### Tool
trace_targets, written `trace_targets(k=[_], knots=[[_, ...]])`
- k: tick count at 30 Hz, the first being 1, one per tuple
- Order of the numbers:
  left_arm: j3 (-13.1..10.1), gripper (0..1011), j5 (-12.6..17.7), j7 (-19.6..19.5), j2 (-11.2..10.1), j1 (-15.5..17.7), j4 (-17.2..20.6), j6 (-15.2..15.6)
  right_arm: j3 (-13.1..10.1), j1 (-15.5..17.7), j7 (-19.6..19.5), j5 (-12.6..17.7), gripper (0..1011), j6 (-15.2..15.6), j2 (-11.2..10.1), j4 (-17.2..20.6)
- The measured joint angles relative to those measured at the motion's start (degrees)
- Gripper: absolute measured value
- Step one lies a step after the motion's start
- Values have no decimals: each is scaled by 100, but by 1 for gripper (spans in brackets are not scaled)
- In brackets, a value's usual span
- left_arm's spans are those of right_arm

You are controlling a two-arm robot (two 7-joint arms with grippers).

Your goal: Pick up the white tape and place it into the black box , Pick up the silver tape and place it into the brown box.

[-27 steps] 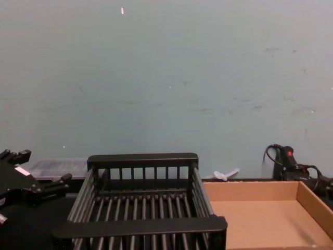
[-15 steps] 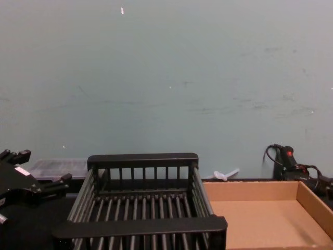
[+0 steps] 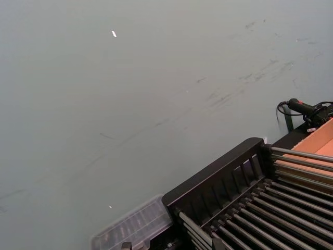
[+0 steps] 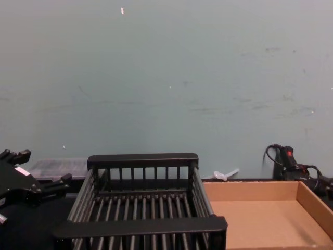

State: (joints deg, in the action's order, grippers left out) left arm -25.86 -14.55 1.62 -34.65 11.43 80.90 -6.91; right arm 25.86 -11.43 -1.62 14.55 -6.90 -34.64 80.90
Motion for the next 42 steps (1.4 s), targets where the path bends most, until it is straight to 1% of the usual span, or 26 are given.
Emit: trace_targets(k=[29,34,40,42], knots=[[0,1001,0,0,0,0,0,0,0,0,0,0,1002,0,0,0],[0,1001,0,-1,0,0,0,0,-96,53,114,58,1002,0,36,27],[0,1001,0,0,0,0,0,0,-210,197,260,179,1002,38,31,176],[0,1001,0,0,0,0,0,0,-276,289,320,256,1002,64,13,288]])
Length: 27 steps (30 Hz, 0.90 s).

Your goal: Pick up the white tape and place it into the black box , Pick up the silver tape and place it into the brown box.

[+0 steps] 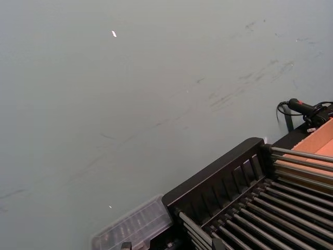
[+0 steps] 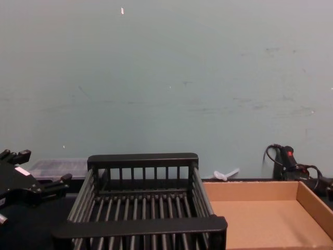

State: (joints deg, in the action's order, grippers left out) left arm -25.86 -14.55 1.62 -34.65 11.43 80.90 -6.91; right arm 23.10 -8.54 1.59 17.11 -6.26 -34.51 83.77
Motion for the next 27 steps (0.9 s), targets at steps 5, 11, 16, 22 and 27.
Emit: trace_targets(k=[5,11,16,22,27], knots=[[0,1001,0,0,0,0,0,0,-143,251,141,169,1002,56,-66,301],[0,1001,0,0,0,0,0,0,-305,617,300,329,1002,119,-197,721],[0,1001,0,0,0,0,0,0,-439,936,369,450,1002,209,-303,1060],[0,1001,0,0,0,0,0,0,-634,1416,441,579,1002,332,-472,1504],[0,1001,0,0,0,0,0,0,-816,1825,469,677,1002,469,-599,1829]])
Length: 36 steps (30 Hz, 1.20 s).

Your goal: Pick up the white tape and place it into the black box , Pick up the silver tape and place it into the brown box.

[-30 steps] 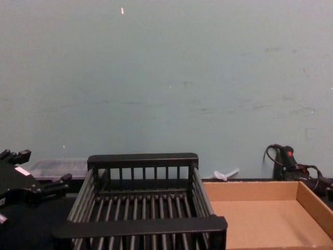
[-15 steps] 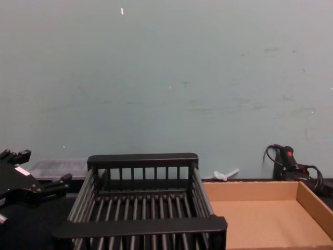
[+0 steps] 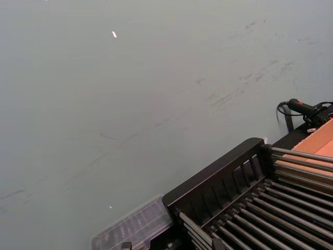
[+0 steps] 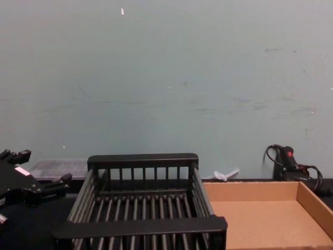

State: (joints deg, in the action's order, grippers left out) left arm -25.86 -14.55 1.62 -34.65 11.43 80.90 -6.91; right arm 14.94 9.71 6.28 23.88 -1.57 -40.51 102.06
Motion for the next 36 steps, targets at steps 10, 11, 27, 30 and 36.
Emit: trace_targets(k=[10,11,27,30,36], knots=[[0,1001,0,0,0,0,0,0,-285,646,104,204,1002,505,-235,471],[0,1001,0,0,0,1,0,0,-310,707,134,241,1002,615,-267,509],[0,1001,0,0,0,0,0,0,-369,749,414,434,1002,1694,-285,598],[0,1001,0,0,0,0,0,0,-359,713,465,433,1002,1821,-254,589],[0,1001,0,0,0,0,0,0,-288,650,597,347,1002,2020,-229,585]])
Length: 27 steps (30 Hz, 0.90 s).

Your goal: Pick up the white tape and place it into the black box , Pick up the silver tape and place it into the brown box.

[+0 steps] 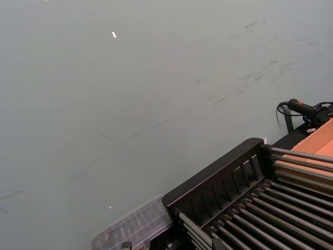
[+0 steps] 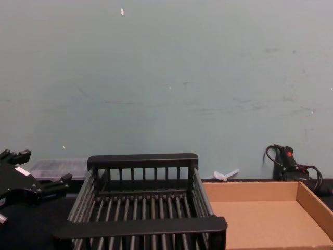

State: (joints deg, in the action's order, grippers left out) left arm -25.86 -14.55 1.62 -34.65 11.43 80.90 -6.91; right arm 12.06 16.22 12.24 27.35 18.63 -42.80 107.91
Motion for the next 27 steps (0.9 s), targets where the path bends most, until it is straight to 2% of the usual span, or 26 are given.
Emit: trace_targets(k=[12,27], knots=[[0,1001,0,0,0,0,0,0,121,-117,108,-319,1002,229,107,-94],[0,1001,0,0,0,0,0,0,99,-189,138,-567,1002,347,316,-226]])
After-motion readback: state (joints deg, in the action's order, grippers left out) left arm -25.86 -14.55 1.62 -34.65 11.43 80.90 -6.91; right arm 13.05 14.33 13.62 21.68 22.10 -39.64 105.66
